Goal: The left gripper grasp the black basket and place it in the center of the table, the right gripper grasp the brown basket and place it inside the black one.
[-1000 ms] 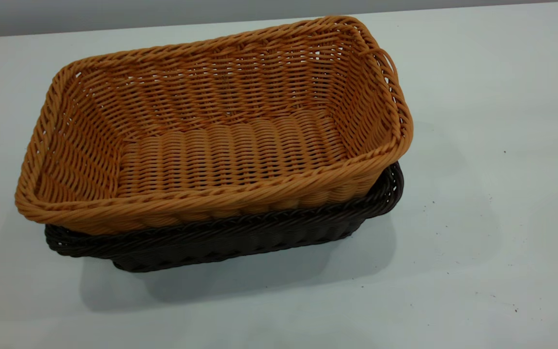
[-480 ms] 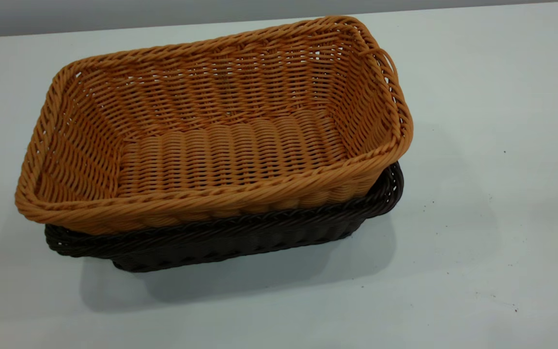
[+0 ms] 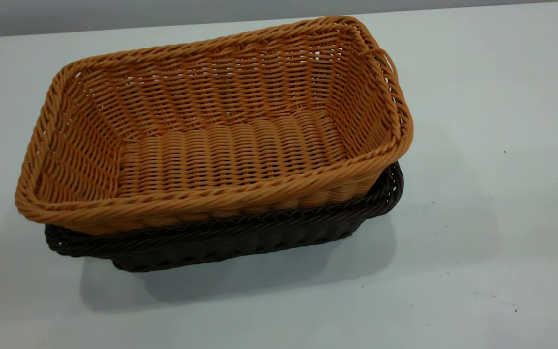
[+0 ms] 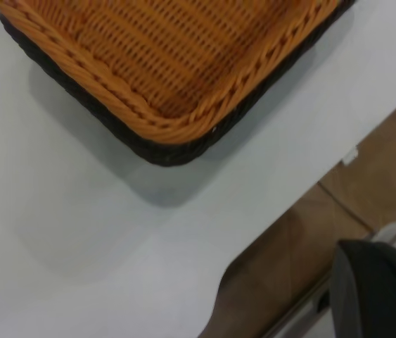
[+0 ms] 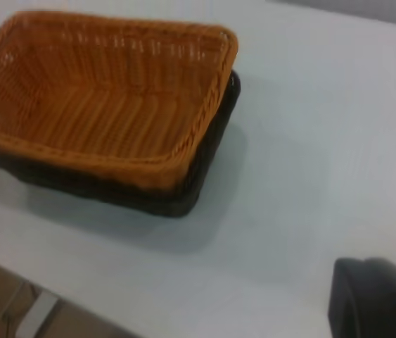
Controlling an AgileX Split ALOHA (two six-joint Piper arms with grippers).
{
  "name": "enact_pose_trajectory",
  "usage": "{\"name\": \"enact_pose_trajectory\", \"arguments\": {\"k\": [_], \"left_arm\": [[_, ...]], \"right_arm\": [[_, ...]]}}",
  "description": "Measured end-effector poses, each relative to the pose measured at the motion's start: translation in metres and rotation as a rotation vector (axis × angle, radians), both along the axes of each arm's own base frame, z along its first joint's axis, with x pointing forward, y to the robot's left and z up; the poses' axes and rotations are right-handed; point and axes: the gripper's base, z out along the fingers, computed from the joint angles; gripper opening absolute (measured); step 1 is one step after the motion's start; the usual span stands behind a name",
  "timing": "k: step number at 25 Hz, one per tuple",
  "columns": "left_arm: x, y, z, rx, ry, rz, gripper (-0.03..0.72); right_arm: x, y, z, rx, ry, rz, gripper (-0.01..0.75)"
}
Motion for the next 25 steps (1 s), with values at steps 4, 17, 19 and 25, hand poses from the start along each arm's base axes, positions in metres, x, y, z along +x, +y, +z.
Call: {"name": "enact_pose_trajectory", "arguments": {"k": [4, 17, 19, 25], "left_arm": [[-0.006, 0.005, -0.004, -0.015, -0.036, 0.016, -0.001], [-0.011, 0.014, -0.008, -0.038, -0.081, 0.086, -0.001], [-0.015, 0.016, -0.008, -0.054, -0.108, 0.085, -0.001], [-0.025, 0.022, -0.007, -0.097, -0.174, 0.084, -0.001]], "right_arm": [[-0.006, -0.002, -0.011, 0.007, 0.059, -0.015, 0.002], [-0.009, -0.011, -0.012, -0.006, 0.009, -0.081, 0.002], [-0.009, -0.011, -0.012, -0.005, 0.009, -0.081, 0.002], [-0.009, -0.011, -0.012, -0.005, 0.009, -0.081, 0.002]]}}
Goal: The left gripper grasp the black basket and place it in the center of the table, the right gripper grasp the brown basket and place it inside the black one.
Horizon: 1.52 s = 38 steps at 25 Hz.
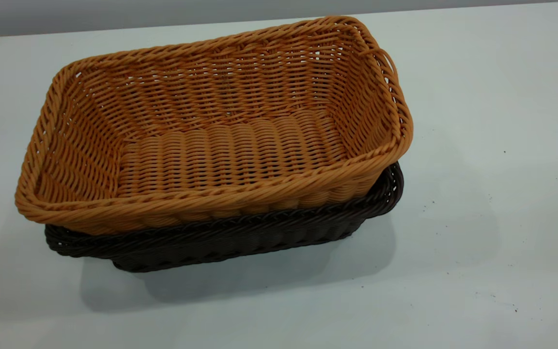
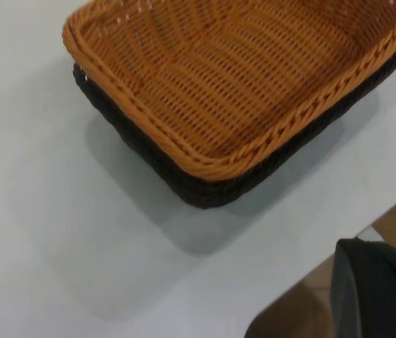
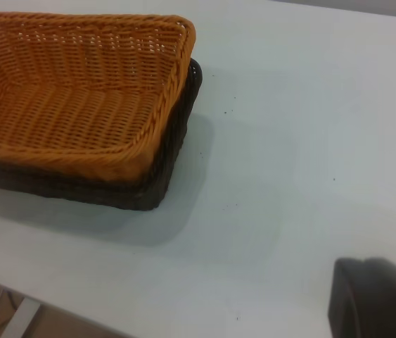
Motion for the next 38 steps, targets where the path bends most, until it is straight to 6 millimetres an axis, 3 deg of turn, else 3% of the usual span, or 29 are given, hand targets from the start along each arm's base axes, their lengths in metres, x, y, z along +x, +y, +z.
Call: {"name": "enact_pose_trajectory", "arguments": {"k": [16, 31, 38], "left_arm": [[-0.002, 0.001, 0.001, -0.011, -0.018, 0.033, -0.001], [0.002, 0.003, 0.000, -0.005, -0.018, 0.514, -0.001], [0.002, 0.003, 0.000, -0.004, -0.016, 0.560, -0.001]], "right_arm": [[0.000, 0.000, 0.000, -0.004, -0.002, -0.087, 0.003], [0.009, -0.003, 0.000, -0.007, 0.053, -0.527, 0.003], [-0.006, -0.001, 0.004, 0.006, -0.052, -0.562, 0.003]]}}
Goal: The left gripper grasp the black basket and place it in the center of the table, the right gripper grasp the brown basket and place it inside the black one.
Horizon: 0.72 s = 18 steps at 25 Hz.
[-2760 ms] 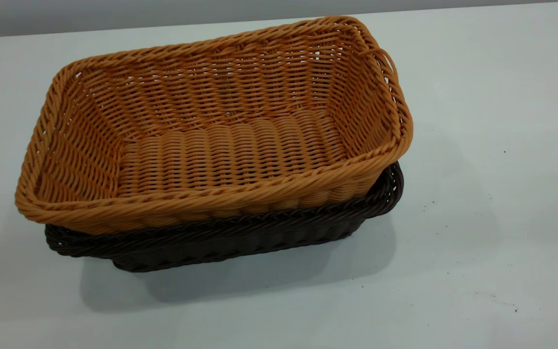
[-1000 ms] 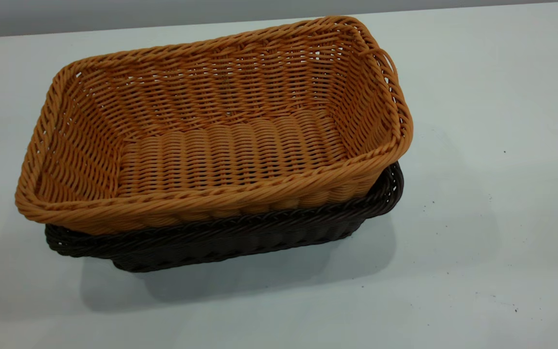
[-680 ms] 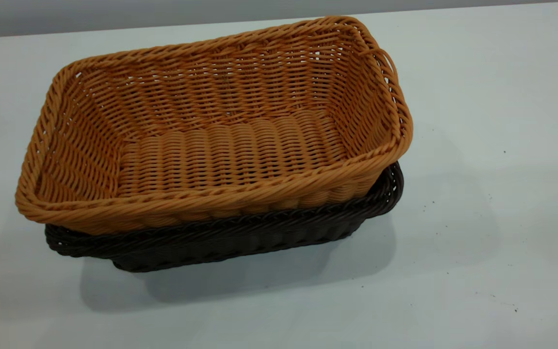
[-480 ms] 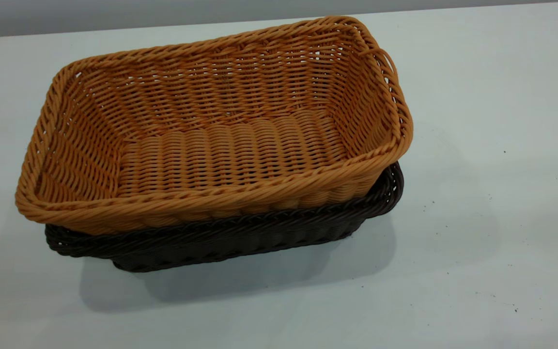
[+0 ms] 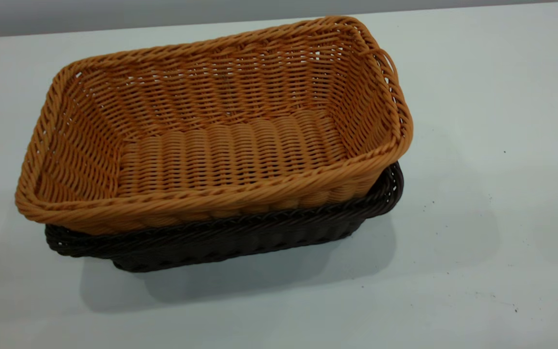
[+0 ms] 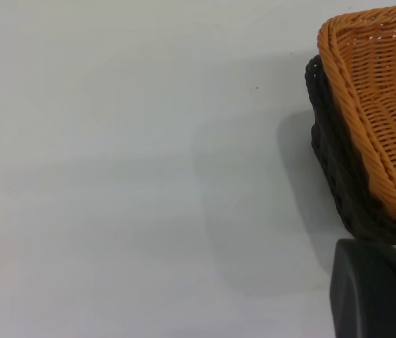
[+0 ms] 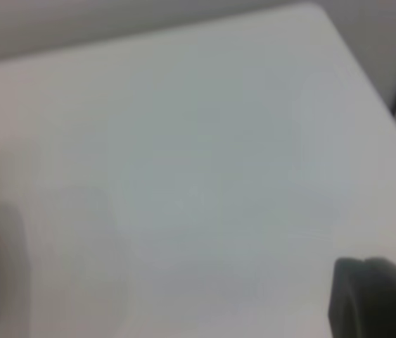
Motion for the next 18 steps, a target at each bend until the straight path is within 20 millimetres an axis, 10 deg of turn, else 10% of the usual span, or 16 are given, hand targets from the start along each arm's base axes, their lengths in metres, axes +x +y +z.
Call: {"name": "enact_pose_trajectory", "arguments": {"k": [18], "left_arm": [[-0.0075, 0.0001, 0.0010, 0.004, -0.042, -0.004, -0.001]], "right_arm": [[-0.0044, 0.0008, 0.0050, -0.006, -0.033, 0.000, 0.003]]}}
